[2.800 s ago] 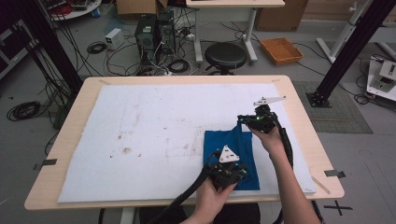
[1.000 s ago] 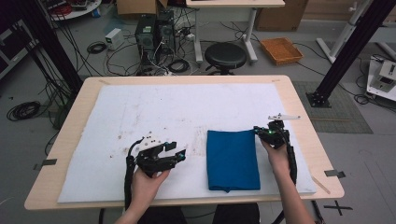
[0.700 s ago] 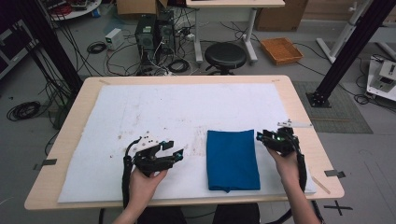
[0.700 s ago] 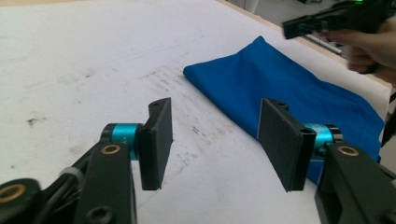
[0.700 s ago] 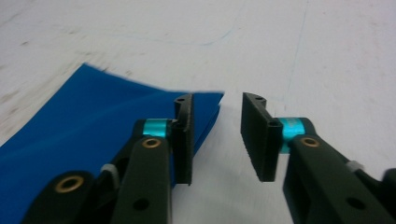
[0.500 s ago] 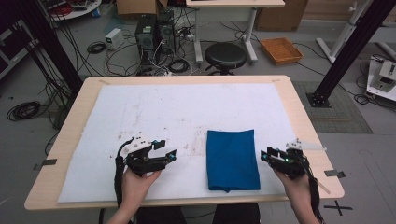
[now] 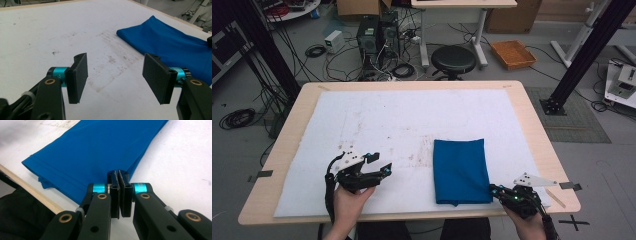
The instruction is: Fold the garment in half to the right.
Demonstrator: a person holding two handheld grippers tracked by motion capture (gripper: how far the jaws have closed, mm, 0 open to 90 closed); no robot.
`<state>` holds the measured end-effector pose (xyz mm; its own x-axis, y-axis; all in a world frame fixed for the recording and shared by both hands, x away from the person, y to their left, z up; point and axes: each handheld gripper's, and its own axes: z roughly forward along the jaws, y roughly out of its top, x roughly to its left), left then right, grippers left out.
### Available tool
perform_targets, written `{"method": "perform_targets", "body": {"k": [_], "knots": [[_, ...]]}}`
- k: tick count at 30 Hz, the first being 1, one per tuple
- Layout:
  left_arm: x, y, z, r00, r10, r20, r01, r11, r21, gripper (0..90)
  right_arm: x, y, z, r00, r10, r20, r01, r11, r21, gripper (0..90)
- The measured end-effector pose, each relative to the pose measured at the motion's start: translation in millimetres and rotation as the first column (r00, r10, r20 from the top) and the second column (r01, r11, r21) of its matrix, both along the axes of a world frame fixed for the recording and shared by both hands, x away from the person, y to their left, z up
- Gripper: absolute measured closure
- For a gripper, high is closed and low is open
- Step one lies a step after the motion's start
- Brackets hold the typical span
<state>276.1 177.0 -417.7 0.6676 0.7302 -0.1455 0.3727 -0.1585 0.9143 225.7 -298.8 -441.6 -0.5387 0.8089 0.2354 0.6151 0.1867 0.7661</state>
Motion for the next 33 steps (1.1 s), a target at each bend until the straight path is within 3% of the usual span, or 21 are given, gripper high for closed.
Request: {"method": "perform_targets", "body": {"k": [2,4,8,12,15,18,22,25,27,28,30,33], "knots": [[-0.4,0.8,0.6,1.0000,0.000,0.000,0.000,1.0000,-0.006,37.1,0.0,-2.1,-0.2,1.0000,-0.001,0.004,0.001,1.000,0.004,86.8],[-1.0,1.8,2.2,1.0000,0.003,0.004,-0.003,0.9999,-0.010,37.0,-0.4,-3.5,0.6,0.9999,-0.011,0.008,0.011,1.000,0.010,76.5],[-0.4,5.3,8.2,0.9999,-0.006,0.015,0.007,0.9998,-0.019,33.7,2.8,-8.6,12.5,0.9976,-0.039,0.057,0.037,0.999,0.036,58.5],[0.6,9.2,15.7,0.9991,0.012,0.041,-0.011,0.9997,-0.024,33.5,17.6,-15.5,33.1,0.9899,-0.054,0.131,0.046,0.997,0.066,43.5],[1.9,13.3,21.0,0.9974,0.023,0.069,-0.022,0.9997,-0.010,33.5,35.6,-19.4,49.6,0.9851,-0.068,0.158,0.055,0.995,0.083,33.8],[7.2,17.0,25.9,0.9962,0.023,0.083,-0.023,0.9997,-0.009,33.5,53.6,-22.2,65.4,0.9737,-0.078,0.214,0.069,0.996,0.053,29.1],[17.2,15.1,35.7,0.9924,0.058,0.109,-0.059,0.9982,0.010,33.3,72.8,-25.6,83.4,0.9630,-0.102,0.249,0.091,0.994,0.057,22.1],[22.1,10.5,42.9,0.9891,0.058,0.135,-0.063,0.9976,0.029,33.2,77.9,-28.7,89.9,0.9524,-0.127,0.277,0.110,0.991,0.078,21.7],[26.0,6.8,46.5,0.9893,0.074,0.126,-0.077,0.9968,0.022,30.1,77.8,-31.3,88.4,0.9466,-0.133,0.294,0.111,0.990,0.090,21.5],[27.5,5.8,47.5,0.9901,0.073,0.120,-0.076,0.9970,0.016,27.9,78.3,-32.4,85.9,0.9452,-0.128,0.300,0.106,0.990,0.088,21.5],[29.4,3.1,48.4,0.9899,0.075,0.121,-0.077,0.9969,0.018,27.9,80.0,-34.8,80.1,0.9524,-0.121,0.280,0.103,0.991,0.080,21.5],[28.7,2.1,45.0,0.9903,0.069,0.120,-0.073,0.9968,0.031,27.9,79.9,-39.6,71.9,0.9550,-0.125,0.269,0.110,0.991,0.072,21.6]]}}
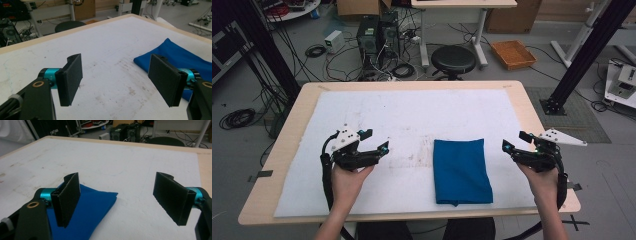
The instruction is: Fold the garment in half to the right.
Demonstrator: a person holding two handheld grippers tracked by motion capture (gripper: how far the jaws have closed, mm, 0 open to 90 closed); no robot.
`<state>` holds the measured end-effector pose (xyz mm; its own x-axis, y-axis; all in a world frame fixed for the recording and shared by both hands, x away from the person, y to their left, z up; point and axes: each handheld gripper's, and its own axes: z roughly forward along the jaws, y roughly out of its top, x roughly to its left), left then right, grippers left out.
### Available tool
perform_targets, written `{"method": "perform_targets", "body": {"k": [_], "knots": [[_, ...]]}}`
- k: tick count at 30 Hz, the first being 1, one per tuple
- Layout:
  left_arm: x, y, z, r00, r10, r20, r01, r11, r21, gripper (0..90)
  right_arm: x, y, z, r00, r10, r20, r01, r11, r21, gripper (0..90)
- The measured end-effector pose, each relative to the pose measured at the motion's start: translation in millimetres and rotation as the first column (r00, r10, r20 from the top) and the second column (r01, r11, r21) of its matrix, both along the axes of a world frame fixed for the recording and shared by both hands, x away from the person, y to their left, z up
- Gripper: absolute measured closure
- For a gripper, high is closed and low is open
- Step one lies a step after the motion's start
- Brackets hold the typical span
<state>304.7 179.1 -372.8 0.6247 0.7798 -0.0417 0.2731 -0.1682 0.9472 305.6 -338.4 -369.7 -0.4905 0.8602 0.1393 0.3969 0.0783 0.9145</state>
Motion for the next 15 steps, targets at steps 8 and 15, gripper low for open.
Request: {"method": "perform_targets", "body": {"k": [8,15], "knots": [[-0.6,1.2,-10.0,1.0000,-0.001,0.000,0.001,1.0000,0.002,27.9,0.5,-7.0,-7.5,0.9995,-0.010,-0.029,0.010,1.000,0.006,21.8],[-5.1,3.6,-8.7,0.9999,-0.006,0.015,0.006,0.9999,0.014,28.0,2.6,-3.5,-7.1,0.9996,-0.001,-0.029,0.001,1.000,0.006,21.8]]}}
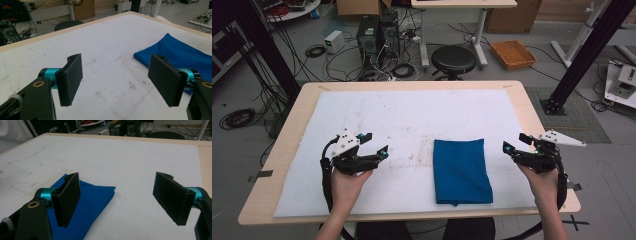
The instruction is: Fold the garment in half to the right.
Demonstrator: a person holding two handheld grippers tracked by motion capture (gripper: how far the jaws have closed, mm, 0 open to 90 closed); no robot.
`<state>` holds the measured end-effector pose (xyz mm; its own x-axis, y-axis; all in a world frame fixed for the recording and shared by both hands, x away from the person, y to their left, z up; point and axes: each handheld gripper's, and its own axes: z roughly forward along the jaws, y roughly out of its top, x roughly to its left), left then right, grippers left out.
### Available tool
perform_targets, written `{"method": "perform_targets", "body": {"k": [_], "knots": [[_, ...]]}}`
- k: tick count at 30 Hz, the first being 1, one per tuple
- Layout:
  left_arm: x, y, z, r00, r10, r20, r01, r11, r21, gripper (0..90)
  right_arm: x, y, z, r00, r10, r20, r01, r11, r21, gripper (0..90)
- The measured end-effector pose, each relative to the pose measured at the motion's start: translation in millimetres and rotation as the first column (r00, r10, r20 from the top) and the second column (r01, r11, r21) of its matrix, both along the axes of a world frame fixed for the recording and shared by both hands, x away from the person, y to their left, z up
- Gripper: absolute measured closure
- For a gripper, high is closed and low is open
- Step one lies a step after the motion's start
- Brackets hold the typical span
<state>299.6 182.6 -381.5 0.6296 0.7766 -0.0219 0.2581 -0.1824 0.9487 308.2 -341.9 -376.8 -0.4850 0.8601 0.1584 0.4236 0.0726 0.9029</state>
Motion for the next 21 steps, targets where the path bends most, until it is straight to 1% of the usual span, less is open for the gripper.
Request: {"method": "perform_targets", "body": {"k": [5,9,16,21], "knots": [[-1.2,3.4,-2.0,0.9999,0.011,-0.007,-0.011,0.9999,-0.001,28.1,2.9,1.4,-2.0,1.0000,0.006,-0.006,-0.006,1.000,-0.001,21.8],[-3.1,4.9,-3.9,0.9999,0.014,-0.007,-0.014,0.9998,0.011,28.0,5.7,1.4,-2.5,1.0000,0.007,-0.007,-0.007,1.000,0.003,21.8],[-5.1,4.7,-9.6,0.9997,0.016,-0.020,-0.016,0.9996,0.024,28.1,9.6,2.8,-4.8,0.9999,0.010,-0.009,-0.010,1.000,0.000,21.8],[-5.7,4.9,-10.0,0.9998,0.018,-0.013,-0.017,0.9994,0.029,28.1,10.0,4.1,-4.9,0.9999,0.013,-0.010,-0.013,1.000,-0.002,21.8]]}}
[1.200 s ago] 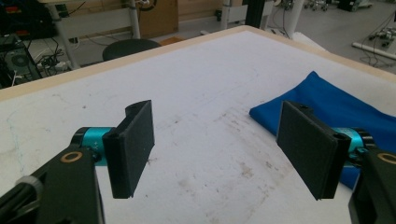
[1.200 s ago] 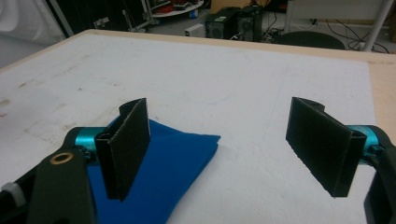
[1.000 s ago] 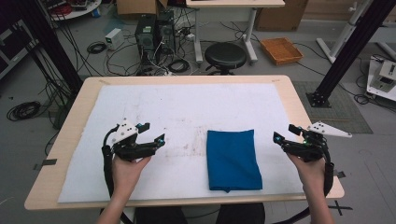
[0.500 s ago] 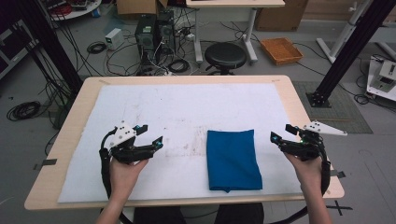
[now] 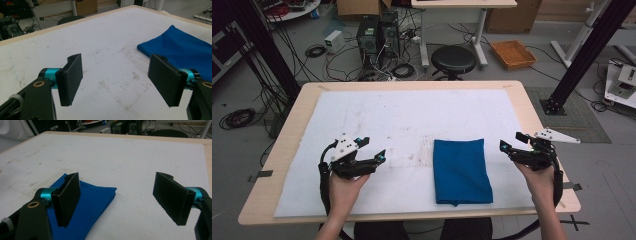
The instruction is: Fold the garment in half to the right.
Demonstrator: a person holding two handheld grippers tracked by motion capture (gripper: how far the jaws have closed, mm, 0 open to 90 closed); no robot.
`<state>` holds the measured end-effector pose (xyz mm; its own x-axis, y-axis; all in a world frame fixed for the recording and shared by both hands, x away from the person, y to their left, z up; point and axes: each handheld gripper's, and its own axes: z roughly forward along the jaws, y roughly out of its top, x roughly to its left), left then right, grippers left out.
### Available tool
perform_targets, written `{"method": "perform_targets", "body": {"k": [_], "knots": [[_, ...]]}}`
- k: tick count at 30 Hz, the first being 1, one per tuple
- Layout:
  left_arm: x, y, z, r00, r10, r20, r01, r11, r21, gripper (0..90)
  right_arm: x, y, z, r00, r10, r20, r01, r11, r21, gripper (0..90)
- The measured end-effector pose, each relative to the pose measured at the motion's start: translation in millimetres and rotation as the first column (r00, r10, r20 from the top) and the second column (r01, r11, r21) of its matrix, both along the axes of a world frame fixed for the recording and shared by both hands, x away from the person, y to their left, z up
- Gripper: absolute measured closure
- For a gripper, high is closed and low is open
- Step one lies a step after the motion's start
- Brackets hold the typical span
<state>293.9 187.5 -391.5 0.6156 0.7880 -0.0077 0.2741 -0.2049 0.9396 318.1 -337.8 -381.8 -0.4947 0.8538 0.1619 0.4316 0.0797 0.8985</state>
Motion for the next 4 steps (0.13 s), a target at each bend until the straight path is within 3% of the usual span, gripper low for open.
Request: {"method": "perform_targets", "body": {"k": [4], "knots": [[1.9,1.4,-1.1,1.0000,0.007,-0.002,-0.007,1.0000,-0.001,28.1,0.0,0.7,-1.2,1.0000,0.002,-0.003,-0.002,1.000,-0.001,21.8]]}}
